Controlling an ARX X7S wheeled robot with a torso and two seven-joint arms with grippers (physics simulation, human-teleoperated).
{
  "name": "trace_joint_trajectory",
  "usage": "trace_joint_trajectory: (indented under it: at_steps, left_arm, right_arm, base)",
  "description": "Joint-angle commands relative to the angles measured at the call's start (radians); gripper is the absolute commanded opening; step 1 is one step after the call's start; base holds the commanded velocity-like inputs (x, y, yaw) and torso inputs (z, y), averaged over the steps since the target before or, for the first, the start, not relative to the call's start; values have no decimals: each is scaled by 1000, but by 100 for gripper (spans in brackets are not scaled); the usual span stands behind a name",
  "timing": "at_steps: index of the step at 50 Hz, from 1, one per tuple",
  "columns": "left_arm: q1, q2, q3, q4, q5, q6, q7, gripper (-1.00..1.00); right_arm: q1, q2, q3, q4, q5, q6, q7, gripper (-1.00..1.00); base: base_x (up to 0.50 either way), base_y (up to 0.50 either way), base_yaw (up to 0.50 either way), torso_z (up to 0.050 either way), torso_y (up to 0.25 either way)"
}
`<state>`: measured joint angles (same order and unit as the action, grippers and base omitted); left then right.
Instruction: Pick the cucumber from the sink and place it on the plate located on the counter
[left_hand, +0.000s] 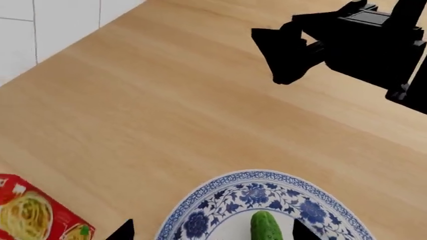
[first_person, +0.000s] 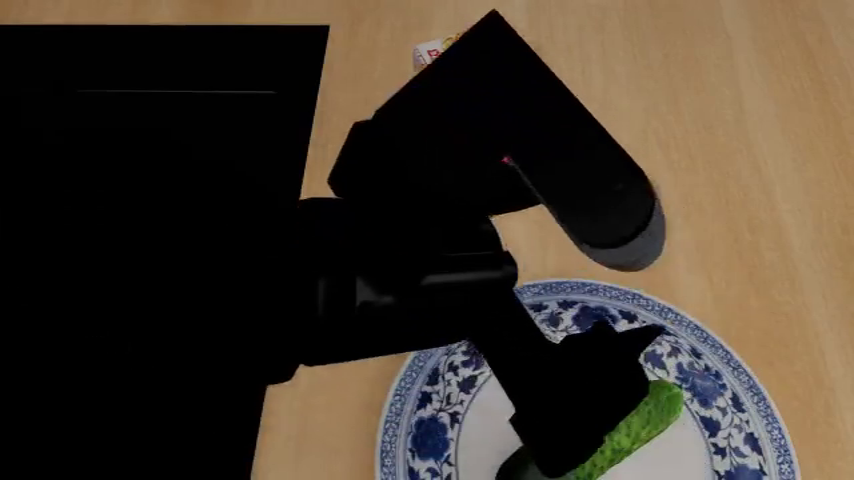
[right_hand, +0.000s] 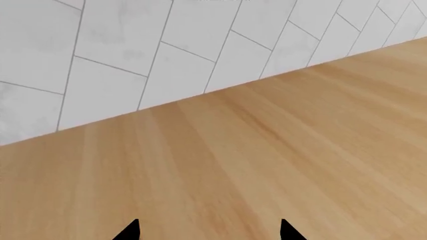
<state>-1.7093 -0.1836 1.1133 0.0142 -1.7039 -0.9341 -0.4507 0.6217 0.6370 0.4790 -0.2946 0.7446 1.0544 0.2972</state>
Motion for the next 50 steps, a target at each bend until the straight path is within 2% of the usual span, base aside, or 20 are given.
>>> trace_joint_trajectory:
  at_steps: [1,19,36,50]
  left_arm:
    - [1,-85,-39,35,-17,18,8,100]
    - [18,-225,-91,136,-55,27,1,100]
    - [1,-388,-145,109,-45,28,53,100]
    - [32,-493,-173,166,-61,39,37,100]
  right_arm:
    - [8,0,5,-1,8,4,5,100]
    - [28,4,-3,-7,19,18,18,100]
    - [72,4,-34,-13,29,42,40,100]
    - [81,4,-40,-22,38,53,50,100]
  base:
    - [0,0,0,0,0]
    - [0,0,0,0,0]
    - [0,0,0,0,0]
    - [0,0,0,0,0]
